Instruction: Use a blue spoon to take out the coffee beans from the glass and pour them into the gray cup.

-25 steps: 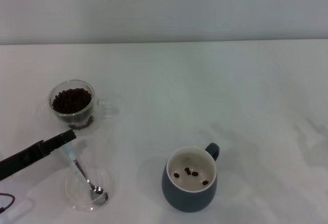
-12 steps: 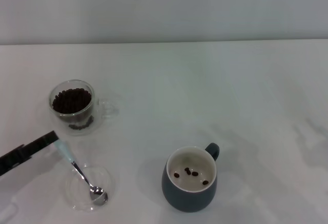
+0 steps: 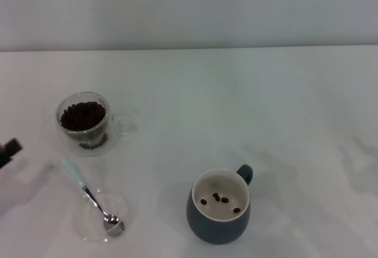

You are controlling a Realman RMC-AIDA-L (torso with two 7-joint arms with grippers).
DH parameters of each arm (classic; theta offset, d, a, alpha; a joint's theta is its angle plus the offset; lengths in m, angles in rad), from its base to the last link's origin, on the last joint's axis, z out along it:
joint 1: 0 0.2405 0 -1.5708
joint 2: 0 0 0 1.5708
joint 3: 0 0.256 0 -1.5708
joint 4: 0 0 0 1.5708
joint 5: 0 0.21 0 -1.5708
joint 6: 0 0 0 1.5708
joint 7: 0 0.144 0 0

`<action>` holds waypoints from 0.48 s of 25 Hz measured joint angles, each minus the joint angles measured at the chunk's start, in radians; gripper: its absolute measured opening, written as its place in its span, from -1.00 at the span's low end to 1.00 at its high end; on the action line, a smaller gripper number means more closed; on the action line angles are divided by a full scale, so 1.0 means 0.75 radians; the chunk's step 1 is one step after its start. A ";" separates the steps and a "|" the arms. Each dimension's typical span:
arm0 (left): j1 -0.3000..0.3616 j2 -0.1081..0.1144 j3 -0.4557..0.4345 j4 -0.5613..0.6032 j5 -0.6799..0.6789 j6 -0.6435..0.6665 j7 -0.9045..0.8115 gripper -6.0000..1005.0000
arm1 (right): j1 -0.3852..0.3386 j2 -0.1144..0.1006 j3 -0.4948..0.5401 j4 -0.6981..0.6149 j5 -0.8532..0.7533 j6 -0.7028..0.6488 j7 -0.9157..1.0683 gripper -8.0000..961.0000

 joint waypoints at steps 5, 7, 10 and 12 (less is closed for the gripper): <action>0.063 -0.004 -0.079 -0.009 -0.054 0.058 0.192 0.40 | -0.006 0.000 0.008 0.005 0.004 -0.010 -0.002 -0.27; 0.097 -0.005 -0.083 -0.009 -0.116 0.067 0.286 0.40 | -0.007 0.000 0.008 0.006 0.005 -0.011 -0.002 -0.27; 0.148 -0.005 -0.085 -0.011 -0.208 0.075 0.417 0.39 | -0.007 0.000 0.010 0.005 0.005 -0.011 -0.003 -0.27; 0.177 -0.004 -0.086 -0.014 -0.262 0.077 0.496 0.39 | -0.007 0.000 0.012 0.004 0.006 -0.011 -0.003 -0.27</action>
